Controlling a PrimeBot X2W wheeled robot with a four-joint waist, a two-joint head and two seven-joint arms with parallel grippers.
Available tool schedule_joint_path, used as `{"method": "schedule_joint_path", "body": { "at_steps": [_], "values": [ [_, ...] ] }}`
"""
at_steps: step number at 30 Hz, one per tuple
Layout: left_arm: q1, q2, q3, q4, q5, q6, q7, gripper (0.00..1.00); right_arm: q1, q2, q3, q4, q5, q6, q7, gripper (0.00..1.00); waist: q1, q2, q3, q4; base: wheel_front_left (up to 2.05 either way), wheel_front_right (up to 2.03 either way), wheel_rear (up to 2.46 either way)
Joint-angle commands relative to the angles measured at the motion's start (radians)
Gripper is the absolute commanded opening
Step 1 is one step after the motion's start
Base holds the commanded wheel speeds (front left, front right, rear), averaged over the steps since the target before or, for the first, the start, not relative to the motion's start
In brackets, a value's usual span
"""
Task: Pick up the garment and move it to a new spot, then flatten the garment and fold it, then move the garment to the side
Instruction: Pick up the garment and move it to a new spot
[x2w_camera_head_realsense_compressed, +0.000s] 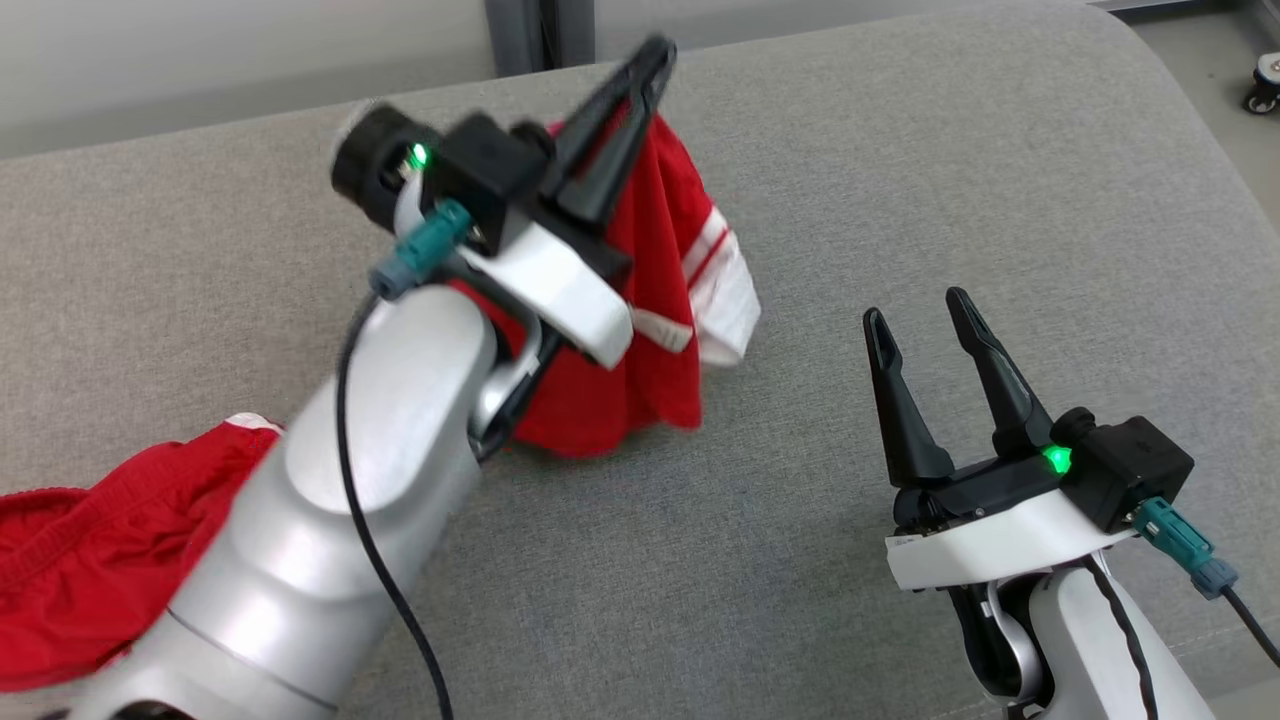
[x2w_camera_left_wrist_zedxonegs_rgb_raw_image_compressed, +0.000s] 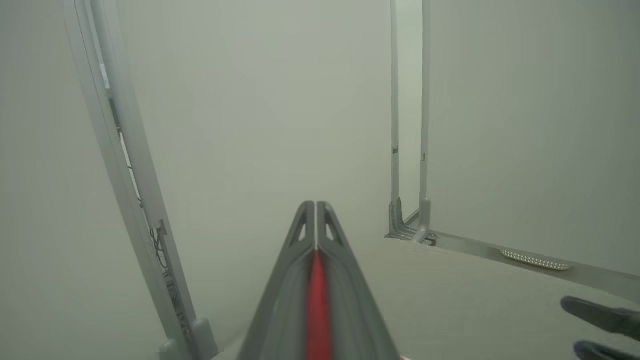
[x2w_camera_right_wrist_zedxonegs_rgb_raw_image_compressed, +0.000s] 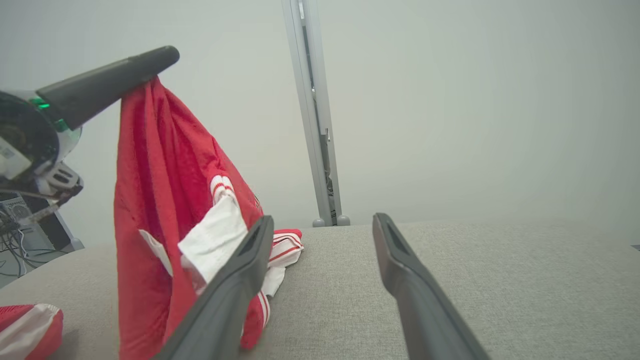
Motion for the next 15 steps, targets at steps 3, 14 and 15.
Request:
{"method": "schedule_joint_path", "body": {
  "at_steps": [3,14,15],
  "values": [
    [0.075,-0.024,-0.014,0.024,0.012,-0.012,-0.005,0.00,-0.010,-0.006,-0.004,-0.001,-0.012,0.000,-0.006,1.00,0.0000,0.0000,0.011,0.007,0.00,0.00,0.00],
    [0.169,-0.055,-0.086,0.184,-0.001,-0.034,-0.005,0.00,-0.018,-0.006,0.004,0.009,-0.020,0.000,-0.006,1.00,0.0000,0.0000,0.009,0.006,0.00,0.00,0.00],
    [0.171,-0.055,-0.084,0.189,-0.019,-0.035,-0.005,0.00,-0.017,-0.006,0.006,0.010,-0.020,0.000,-0.006,1.00,0.0000,0.0000,0.007,0.006,0.00,0.00,0.00]
  ]
}}
